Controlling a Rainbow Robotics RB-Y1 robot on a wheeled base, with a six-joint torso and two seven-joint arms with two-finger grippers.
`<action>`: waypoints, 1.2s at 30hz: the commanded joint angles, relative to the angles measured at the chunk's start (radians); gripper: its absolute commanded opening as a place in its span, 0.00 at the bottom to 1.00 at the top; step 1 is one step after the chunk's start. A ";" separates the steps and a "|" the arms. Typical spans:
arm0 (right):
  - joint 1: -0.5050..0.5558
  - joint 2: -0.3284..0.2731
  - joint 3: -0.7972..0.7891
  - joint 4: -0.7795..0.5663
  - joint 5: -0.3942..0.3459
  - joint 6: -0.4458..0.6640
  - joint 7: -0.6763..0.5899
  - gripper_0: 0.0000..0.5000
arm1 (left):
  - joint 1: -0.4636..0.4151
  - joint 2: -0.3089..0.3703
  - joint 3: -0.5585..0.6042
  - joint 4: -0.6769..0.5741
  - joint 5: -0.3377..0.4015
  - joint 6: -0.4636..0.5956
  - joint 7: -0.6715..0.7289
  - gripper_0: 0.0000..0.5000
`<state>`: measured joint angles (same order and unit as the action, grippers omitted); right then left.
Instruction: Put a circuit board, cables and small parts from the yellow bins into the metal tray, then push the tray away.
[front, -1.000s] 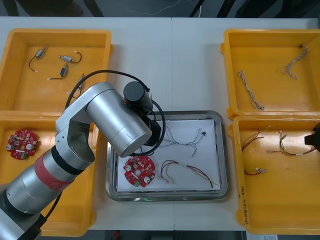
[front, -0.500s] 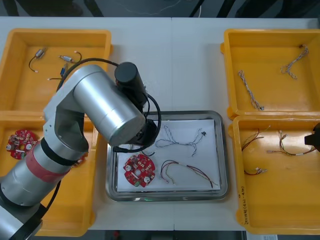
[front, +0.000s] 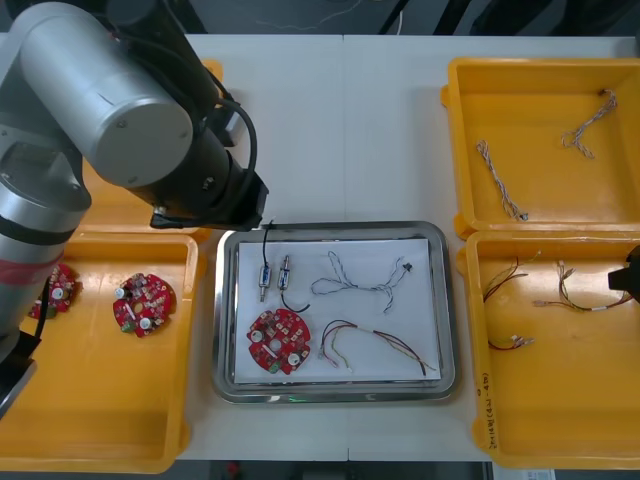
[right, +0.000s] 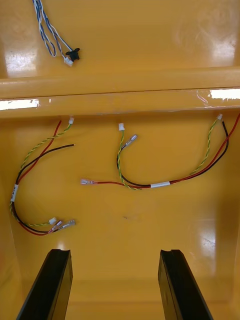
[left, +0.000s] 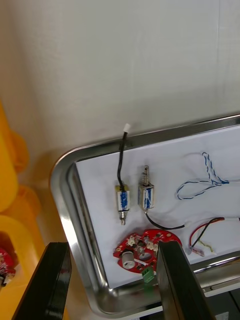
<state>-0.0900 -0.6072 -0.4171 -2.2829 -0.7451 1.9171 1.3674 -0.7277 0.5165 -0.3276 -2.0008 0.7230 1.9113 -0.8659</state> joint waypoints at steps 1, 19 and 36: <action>-0.010 -0.060 -0.022 -0.032 -0.028 0.003 -0.045 1.00 | -0.044 0.096 0.056 -0.036 0.062 0.009 0.047 1.00; -0.088 -0.197 0.075 -0.086 -0.247 0.003 -0.083 1.00 | -0.039 0.347 0.242 0.043 0.257 0.009 0.008 1.00; -0.335 -0.218 0.417 -0.141 -0.358 0.003 -0.083 1.00 | 0.166 0.387 0.478 0.037 0.199 0.009 -0.209 1.00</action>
<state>-0.3485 -0.7873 -0.0803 -2.3797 -1.0925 1.9171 1.3255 -0.6129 0.8523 0.1057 -1.9219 0.9404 1.9135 -0.9825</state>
